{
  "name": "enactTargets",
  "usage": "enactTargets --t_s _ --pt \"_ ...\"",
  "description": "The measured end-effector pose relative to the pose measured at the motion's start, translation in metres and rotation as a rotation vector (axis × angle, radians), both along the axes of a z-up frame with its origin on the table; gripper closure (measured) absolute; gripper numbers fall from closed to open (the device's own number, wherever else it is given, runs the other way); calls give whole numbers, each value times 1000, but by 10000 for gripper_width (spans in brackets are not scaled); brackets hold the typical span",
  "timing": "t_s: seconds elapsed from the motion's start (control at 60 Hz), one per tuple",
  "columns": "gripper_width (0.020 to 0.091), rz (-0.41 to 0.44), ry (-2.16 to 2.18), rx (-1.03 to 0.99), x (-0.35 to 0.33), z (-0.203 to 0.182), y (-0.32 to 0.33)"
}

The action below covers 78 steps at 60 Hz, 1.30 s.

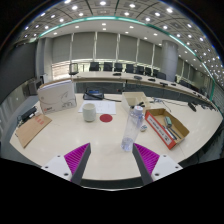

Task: Pour water

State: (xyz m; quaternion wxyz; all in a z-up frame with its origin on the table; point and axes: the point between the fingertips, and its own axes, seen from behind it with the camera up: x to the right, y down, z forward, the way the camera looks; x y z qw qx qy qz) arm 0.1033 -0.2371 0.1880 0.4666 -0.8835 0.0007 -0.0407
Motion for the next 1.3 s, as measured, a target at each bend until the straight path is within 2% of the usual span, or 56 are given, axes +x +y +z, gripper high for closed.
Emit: enactTargets --t_s 0.25,0.55,0.6,0.667,0.683,0.733,0.933,1.083,1.3 --pt "244 -3 -32 69 88 -57 60" --pt "252 98 -12 137 95 -102 151" --pt "315 112 -15 137 100 -111 164" --pt "536 130 -30 159 91 -110 172" --pt "570 131 -37 166 92 -109 174" --pt "583 138 -34 183 92 -110 180" --pt "707 123 7 184 95 -110 183" --pt "708 142 -7 196 93 -90 185" --pt "708 166 -143 258 99 -26 214"
